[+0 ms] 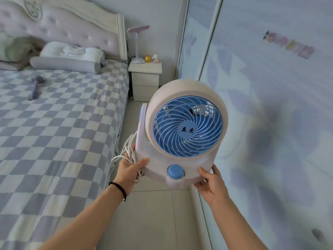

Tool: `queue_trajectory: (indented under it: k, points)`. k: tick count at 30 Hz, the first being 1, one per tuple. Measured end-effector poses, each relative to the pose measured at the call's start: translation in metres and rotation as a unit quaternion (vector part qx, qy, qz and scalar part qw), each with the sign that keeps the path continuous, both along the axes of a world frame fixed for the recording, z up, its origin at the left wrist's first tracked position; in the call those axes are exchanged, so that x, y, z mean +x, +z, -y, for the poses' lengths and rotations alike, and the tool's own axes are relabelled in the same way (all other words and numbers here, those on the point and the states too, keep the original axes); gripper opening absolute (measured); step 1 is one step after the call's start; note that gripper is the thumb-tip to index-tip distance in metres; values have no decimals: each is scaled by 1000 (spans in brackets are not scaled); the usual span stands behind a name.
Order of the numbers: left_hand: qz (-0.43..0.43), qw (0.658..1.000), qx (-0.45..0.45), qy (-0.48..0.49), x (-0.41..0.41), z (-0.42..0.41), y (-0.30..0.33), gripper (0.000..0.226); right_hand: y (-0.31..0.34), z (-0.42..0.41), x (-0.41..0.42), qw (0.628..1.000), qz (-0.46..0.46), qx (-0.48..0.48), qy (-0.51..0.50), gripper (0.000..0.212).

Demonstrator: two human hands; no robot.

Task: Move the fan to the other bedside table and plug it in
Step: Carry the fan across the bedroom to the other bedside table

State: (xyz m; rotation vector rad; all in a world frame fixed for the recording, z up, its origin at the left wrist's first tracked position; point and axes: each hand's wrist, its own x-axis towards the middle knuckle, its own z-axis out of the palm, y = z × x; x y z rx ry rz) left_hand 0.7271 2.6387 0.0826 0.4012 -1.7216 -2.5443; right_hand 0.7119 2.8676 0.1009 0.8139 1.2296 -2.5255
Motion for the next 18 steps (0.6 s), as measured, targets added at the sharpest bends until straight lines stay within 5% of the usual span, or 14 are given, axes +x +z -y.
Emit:
queue_trajectory:
  k: [11, 18]
  points:
    - [9, 999, 15, 45, -123, 30, 1, 63, -3, 31, -143, 998, 3, -7, 55, 44]
    - [11, 999, 22, 43, -229, 80, -3, 54, -7, 86, -244, 999, -4, -3, 47, 37]
